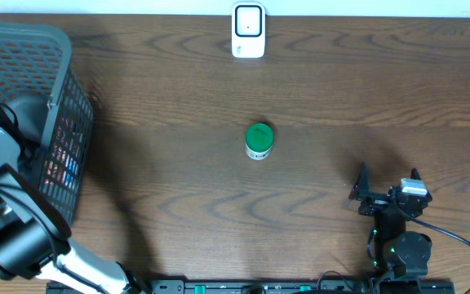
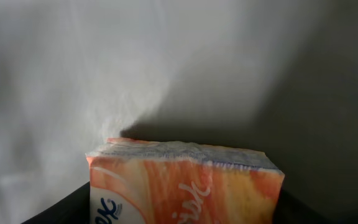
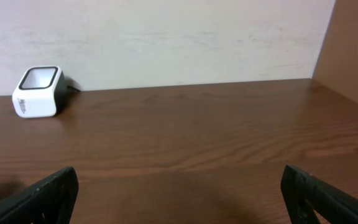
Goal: Scan the item barcode
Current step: 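Grasp the small orange-white box with the left gripper, then carry the orange box out and place it left of the jar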
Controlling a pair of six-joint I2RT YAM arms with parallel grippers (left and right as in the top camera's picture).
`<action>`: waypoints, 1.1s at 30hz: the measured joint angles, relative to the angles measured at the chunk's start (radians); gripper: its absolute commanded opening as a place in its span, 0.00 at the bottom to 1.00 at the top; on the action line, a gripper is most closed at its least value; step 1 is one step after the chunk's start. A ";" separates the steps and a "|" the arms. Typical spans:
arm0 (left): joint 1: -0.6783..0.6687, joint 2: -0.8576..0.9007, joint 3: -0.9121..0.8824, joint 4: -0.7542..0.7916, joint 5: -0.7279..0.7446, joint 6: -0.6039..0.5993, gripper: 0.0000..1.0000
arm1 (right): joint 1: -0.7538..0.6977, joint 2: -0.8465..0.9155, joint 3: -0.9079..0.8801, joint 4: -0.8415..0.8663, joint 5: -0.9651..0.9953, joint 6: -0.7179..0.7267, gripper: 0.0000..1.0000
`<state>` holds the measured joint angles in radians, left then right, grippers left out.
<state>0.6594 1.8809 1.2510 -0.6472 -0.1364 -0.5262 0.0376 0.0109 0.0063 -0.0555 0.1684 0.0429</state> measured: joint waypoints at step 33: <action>-0.555 -0.797 0.002 -0.244 0.518 0.000 0.69 | 0.000 0.000 0.000 0.000 0.000 0.002 0.99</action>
<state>0.1040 1.0836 1.2533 -0.8913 0.3813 -0.5259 0.0376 0.0109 0.0063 -0.0551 0.1688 0.0448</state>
